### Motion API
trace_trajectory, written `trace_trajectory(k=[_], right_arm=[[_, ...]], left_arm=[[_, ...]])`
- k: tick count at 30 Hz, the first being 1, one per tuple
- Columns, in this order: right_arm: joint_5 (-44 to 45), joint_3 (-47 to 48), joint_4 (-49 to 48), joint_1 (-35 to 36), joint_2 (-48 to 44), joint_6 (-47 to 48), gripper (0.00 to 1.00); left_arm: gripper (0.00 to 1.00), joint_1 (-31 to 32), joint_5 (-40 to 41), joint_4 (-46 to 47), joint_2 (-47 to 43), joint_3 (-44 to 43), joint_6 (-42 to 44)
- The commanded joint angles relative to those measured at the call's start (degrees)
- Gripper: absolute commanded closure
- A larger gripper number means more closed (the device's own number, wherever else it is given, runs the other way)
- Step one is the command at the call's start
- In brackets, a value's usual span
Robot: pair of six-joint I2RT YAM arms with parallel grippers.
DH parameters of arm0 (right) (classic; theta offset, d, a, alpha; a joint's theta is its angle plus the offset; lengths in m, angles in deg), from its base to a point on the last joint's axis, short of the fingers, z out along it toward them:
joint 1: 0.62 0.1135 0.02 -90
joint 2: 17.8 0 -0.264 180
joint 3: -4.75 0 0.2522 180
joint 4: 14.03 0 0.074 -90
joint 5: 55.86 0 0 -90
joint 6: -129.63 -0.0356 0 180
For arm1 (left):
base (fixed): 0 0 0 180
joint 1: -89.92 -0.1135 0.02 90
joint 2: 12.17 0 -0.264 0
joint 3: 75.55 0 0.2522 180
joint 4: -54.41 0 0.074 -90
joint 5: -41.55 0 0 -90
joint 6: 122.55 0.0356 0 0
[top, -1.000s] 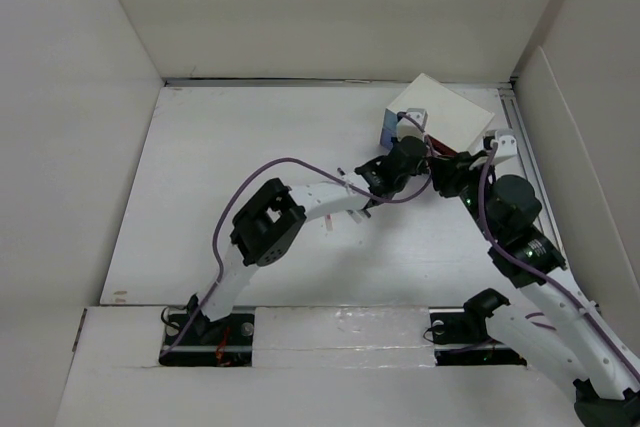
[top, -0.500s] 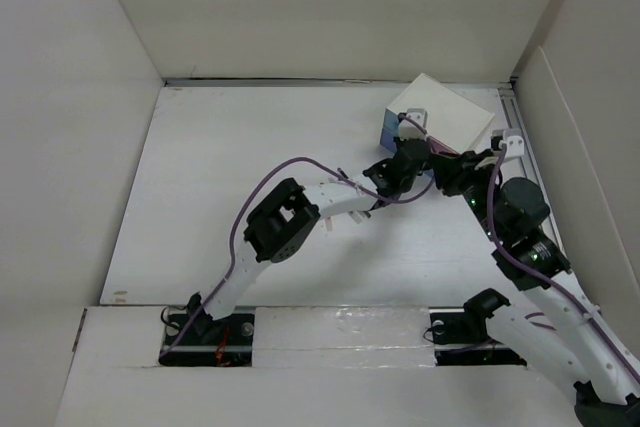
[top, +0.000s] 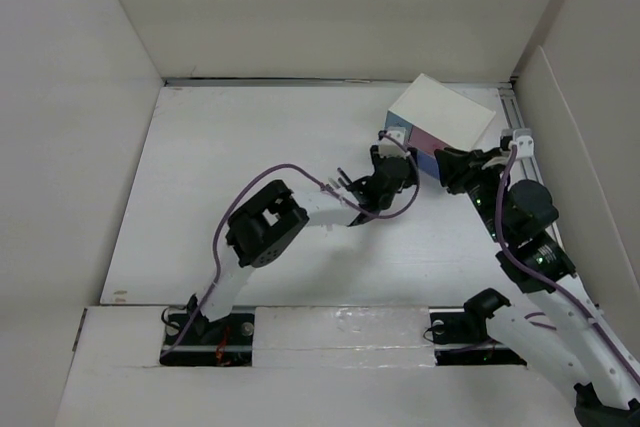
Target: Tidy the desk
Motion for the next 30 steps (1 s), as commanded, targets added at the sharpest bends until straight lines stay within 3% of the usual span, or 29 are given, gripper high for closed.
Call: trace_trajectory(k=[1, 3, 5, 8, 10, 12, 15, 20, 24, 30], right_arm=[[1.3, 2.0, -3.6, 0.5, -0.1, 0.2, 0.68], [1.2, 0.9, -4.8, 0.5, 0.4, 0.0, 0.68], [0.5, 0.1, -4.8, 0.5, 0.9, -0.5, 0.68], [-0.6, -1.5, -8.0, 0.5, 2.0, -1.2, 0.68], [-1.5, -2.1, -8.9, 0.5, 2.5, -1.4, 0.78], [-2.0, -2.1, -9.0, 0.5, 2.6, -1.2, 0.95], [-1.6, -2.4, -8.9, 0.5, 1.5, -1.4, 0.98], [-0.1, -2.8, -8.5, 0.5, -0.5, -1.4, 0.90], [-0.1, -3.1, -8.2, 0.5, -1.0, -1.3, 0.81], [-0.4, -3.3, -8.2, 0.5, -1.3, -1.5, 0.79]], left_arm=[[0.44, 0.0, 1.9, 10.8, -15.1, 12.3, 0.4], [0.49, 0.0, 1.3, 12.2, -20.1, 19.7, -0.4], [0.64, 0.0, -1.1, 10.9, -20.9, 21.7, -0.9], [0.79, -0.7, -7.9, 5.3, -17.7, 18.6, 1.1], [0.82, -1.2, -13.4, 1.0, -12.9, 11.7, 2.9], [0.83, -1.2, -16.5, -3.8, -8.4, 5.7, 5.5], [0.78, -1.2, -17.0, -8.7, -3.9, -0.9, 7.2], [0.69, -1.8, -17.0, -11.2, 0.0, -4.8, 10.1], [0.68, -2.4, -16.0, -10.5, 2.6, -6.7, 12.1], [0.69, -2.9, -14.6, -8.9, 5.9, -9.5, 14.2]])
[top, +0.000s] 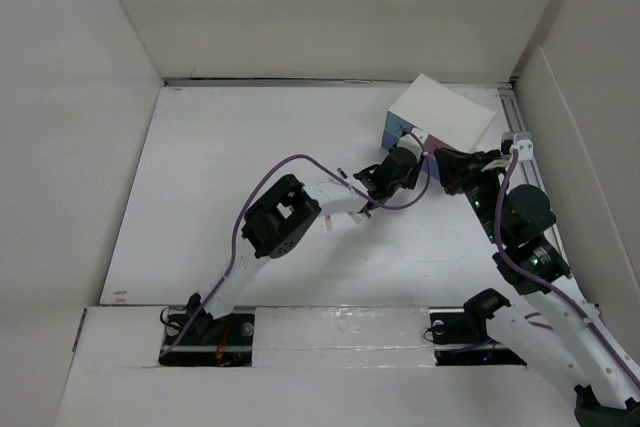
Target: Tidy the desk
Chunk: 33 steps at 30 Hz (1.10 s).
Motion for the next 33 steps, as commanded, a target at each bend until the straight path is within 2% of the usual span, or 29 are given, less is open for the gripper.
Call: trace_trajectory(k=[1, 15, 33], right_arm=[[0.2, -0.2, -3.2, 0.5, -0.6, -0.1, 0.79], [0.1, -0.1, -2.7, 0.5, -1.3, -0.1, 0.79], [-1.4, -0.6, -3.8, 0.5, -0.4, 0.3, 0.78]], left_arm=[[0.69, -0.5, 1.0, 2.6, 1.3, -4.1, 2.7], [0.68, -1.5, 0.8, -1.6, 7.8, -15.6, 1.8], [0.69, -1.5, 4.2, -3.2, 10.5, -19.5, -1.2]])
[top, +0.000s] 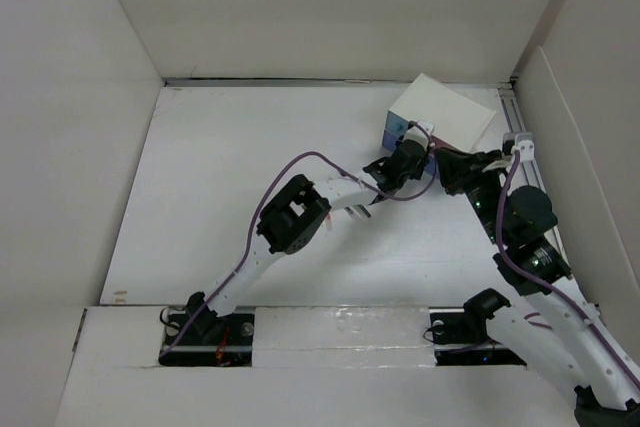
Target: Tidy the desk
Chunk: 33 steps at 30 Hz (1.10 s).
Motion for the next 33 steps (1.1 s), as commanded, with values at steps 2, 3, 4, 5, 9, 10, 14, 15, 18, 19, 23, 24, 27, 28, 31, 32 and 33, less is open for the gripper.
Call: trace_trajectory(k=[2, 3, 4, 5, 9, 10, 14, 15, 18, 19, 23, 24, 27, 28, 31, 32, 33], right_arm=[[-1.1, -0.9, -3.5, 0.5, 0.1, 0.2, 0.79], [-1.1, -1.2, -3.7, 0.5, 0.1, 0.1, 0.79], [-0.7, -1.4, -3.6, 0.5, 0.2, 0.3, 0.79], [-0.6, -1.3, -3.5, 0.5, 0.3, 0.3, 0.79], [-0.6, -1.4, -3.5, 0.5, -0.1, 0.2, 0.79], [-0.6, -1.4, -3.5, 0.5, -0.1, 0.1, 0.79], [-0.6, -1.6, -3.4, 0.5, 0.4, 0.1, 0.79], [-0.6, -1.7, -3.4, 0.5, 0.5, 0.1, 0.79], [-0.9, -1.9, -3.9, 0.5, 0.7, -0.1, 0.79], [-1.3, -1.9, -4.0, 0.5, 0.7, -0.1, 0.79], [-1.4, -1.9, -4.1, 0.5, 1.4, -0.2, 0.79], [-1.4, -1.9, -4.2, 0.5, 1.6, -0.1, 0.79], [-0.9, -2.0, -4.4, 0.5, 1.9, -0.1, 0.79], [-0.7, -2.0, -4.4, 0.5, 1.9, -0.1, 0.79], [-0.2, -2.0, -4.5, 0.5, 1.9, -0.1, 0.79], [0.0, -2.0, -4.2, 0.5, 2.0, -0.1, 0.79], [0.1, -2.1, -4.1, 0.5, 2.0, -0.1, 0.79]], left_arm=[[0.70, -0.2, 1.8, 2.0, -0.2, -3.2, -1.8], [0.72, -0.2, 1.7, 2.1, -0.2, -3.2, -1.9], [0.73, -0.2, 1.7, 2.2, -0.2, -3.3, -2.0], [0.74, -0.2, 1.5, 2.4, -0.2, -3.3, -2.0], [0.84, -0.2, 1.2, 2.6, -0.3, -3.2, -2.0], [0.86, -0.2, 1.1, 2.9, -0.4, -3.0, -2.0], [0.96, -0.2, 1.2, 4.9, -2.1, -0.3, -1.7], [0.99, -0.2, 1.3, 5.2, -2.4, 1.0, -1.7], [1.00, -0.2, 1.1, 6.2, -4.2, 4.4, -1.9], [1.00, -0.2, 1.1, 7.1, -4.8, 5.6, -2.0], [1.00, -0.2, 1.0, 10.4, -9.5, 12.9, -3.1], [1.00, -0.2, 0.7, 11.1, -10.3, 16.0, -3.2], [1.00, 0.4, 1.0, 13.4, -13.4, 21.0, -3.5], [1.00, 1.2, 1.4, 14.2, -13.9, 22.1, -3.2], [1.00, 2.2, 2.0, 15.6, -17.3, 25.9, -2.6], [1.00, 2.3, 2.2, 15.7, -17.6, 26.4, -2.3], [1.00, 2.3, 2.0, 15.6, -18.1, 27.6, -2.5]])
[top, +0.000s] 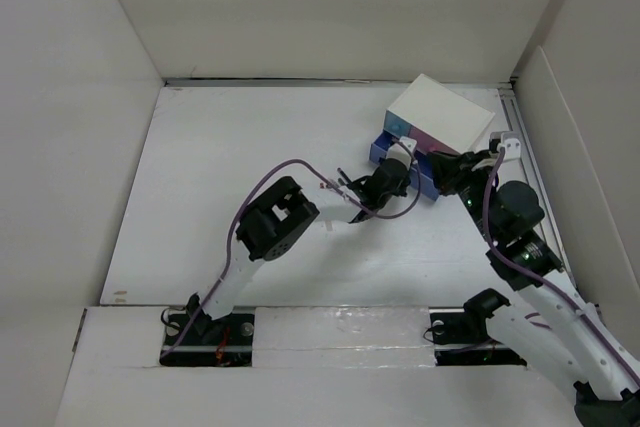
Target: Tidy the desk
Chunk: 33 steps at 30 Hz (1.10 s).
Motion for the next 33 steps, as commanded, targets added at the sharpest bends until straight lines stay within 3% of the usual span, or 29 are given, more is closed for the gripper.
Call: trace_trajectory(k=[1, 12, 24, 33], right_arm=[[1.3, -0.4, -3.0, 0.5, -0.2, -0.1, 0.79], [2.7, -2.5, -2.5, 0.5, 0.8, -0.6, 0.79], [3.2, -2.9, -2.1, 0.5, 0.4, -0.3, 0.79], [5.6, -4.2, -3.8, 0.5, 5.6, -0.4, 0.79]], left_arm=[[1.00, 0.8, 0.9, 2.2, -5.7, 2.8, -0.2], [1.00, 0.8, 0.5, 5.3, -14.4, 15.1, -2.6], [1.00, 0.8, -0.4, 6.3, -18.0, 21.7, -4.1], [1.00, 0.8, 0.0, 6.7, -17.2, 23.1, -3.4]])
